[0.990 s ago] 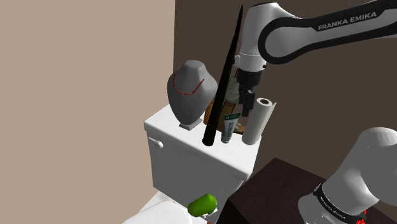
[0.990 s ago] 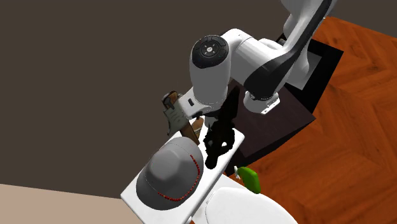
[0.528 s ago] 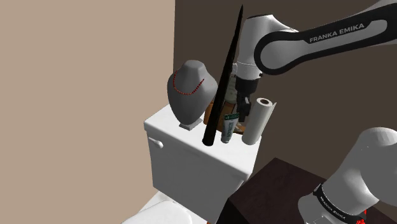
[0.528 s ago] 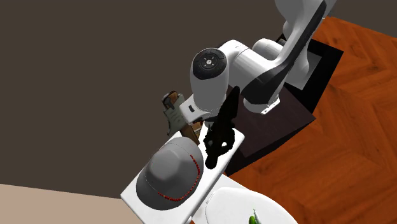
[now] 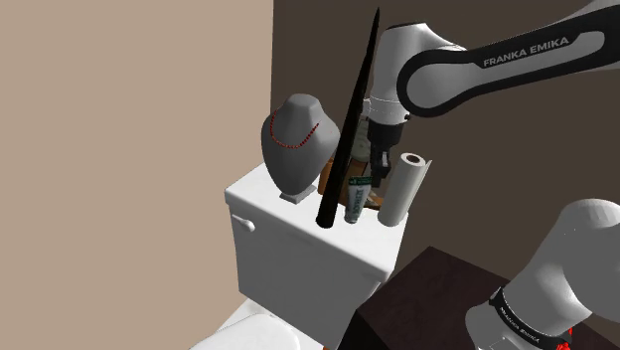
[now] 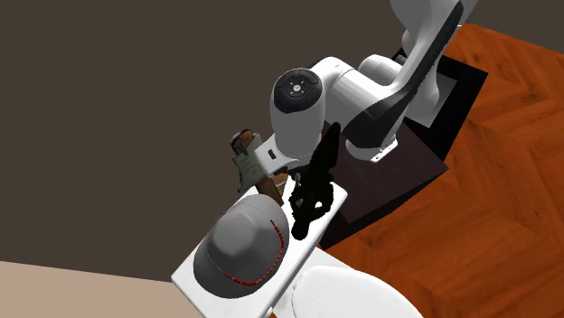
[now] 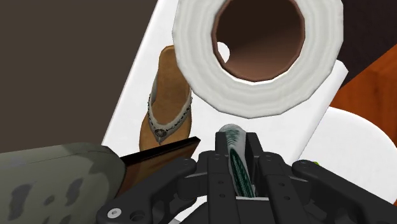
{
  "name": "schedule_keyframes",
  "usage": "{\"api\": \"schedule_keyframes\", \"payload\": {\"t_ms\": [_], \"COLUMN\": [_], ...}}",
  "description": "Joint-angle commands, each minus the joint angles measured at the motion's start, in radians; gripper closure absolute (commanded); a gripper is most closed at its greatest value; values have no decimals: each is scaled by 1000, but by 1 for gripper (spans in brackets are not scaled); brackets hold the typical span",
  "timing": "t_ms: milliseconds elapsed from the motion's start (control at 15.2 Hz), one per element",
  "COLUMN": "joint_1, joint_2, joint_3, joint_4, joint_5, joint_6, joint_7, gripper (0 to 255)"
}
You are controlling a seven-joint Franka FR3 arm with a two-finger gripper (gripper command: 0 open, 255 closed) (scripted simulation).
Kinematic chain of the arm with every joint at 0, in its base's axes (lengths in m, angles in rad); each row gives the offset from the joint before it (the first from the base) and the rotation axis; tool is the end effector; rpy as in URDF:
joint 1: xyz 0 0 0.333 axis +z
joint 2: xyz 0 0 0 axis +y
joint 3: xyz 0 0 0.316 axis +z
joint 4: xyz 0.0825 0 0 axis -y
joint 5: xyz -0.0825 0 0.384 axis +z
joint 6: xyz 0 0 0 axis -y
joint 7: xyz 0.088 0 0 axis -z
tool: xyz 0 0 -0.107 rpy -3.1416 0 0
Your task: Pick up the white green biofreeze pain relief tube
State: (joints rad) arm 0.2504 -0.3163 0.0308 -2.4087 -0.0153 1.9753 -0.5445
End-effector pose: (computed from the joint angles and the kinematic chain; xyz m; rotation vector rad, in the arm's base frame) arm 0.4124 0.1183 0.4226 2.8626 1.2620 -0.1869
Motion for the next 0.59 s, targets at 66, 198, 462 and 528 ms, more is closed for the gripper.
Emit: {"api": "schedule_keyframes", "payload": {"t_ms": [66,198,462,528], "joint_1": [0,0,0,0], "joint_2": [-3,-12,-29,-32], "joint_3": [-1,-1,-1,-1], "joint_4": [9,28,68,79], "joint_5": [0,0,1,1], "joint_6": [-13,-41,-98,-112], "joint_7": [-1,-2,-3,-4], "gripper": [255,255,255,255]}}
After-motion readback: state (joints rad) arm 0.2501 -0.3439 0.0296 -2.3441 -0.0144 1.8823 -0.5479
